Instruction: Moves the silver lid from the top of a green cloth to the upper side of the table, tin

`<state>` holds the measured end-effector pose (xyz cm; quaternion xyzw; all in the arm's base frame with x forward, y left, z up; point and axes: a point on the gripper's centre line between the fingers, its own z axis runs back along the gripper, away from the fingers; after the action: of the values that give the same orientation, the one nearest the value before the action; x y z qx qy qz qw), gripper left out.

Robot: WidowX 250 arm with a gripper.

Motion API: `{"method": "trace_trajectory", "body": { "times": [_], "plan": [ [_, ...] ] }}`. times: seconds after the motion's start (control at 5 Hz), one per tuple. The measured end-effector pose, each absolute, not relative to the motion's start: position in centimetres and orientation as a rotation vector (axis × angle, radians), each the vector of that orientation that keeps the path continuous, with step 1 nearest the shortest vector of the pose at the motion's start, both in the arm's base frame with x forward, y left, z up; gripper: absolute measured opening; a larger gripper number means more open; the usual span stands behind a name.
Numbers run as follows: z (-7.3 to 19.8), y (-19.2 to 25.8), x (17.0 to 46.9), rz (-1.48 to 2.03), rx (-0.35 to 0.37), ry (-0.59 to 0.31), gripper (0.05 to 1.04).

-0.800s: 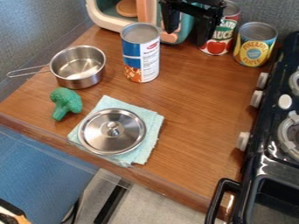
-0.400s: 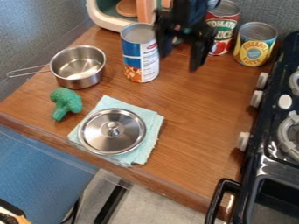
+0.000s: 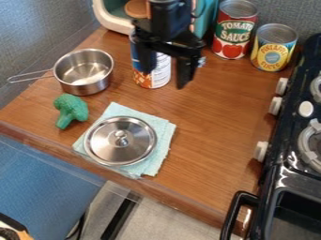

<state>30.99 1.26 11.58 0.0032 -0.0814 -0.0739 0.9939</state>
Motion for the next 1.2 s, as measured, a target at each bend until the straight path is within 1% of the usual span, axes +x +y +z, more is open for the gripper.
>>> {"method": "trace_trajectory", "body": {
  "times": [0.2,0.4,0.6,0.8,1.0,1.2],
  "plan": [
    [9.8,2.8,28.2,-0.146,0.023,-0.128,1.001],
    [7.9,3.8,26.5,-0.16,0.057,-0.094,1.001],
    [6.6,4.6,25.7,-0.168,0.075,-0.074,1.001],
    [5.9,4.6,25.6,-0.169,0.067,-0.064,1.001],
    [4.9,4.7,25.6,-0.156,0.076,-0.037,0.964],
    [4.2,4.5,25.5,-0.152,0.073,-0.013,0.753]
  ]
}}
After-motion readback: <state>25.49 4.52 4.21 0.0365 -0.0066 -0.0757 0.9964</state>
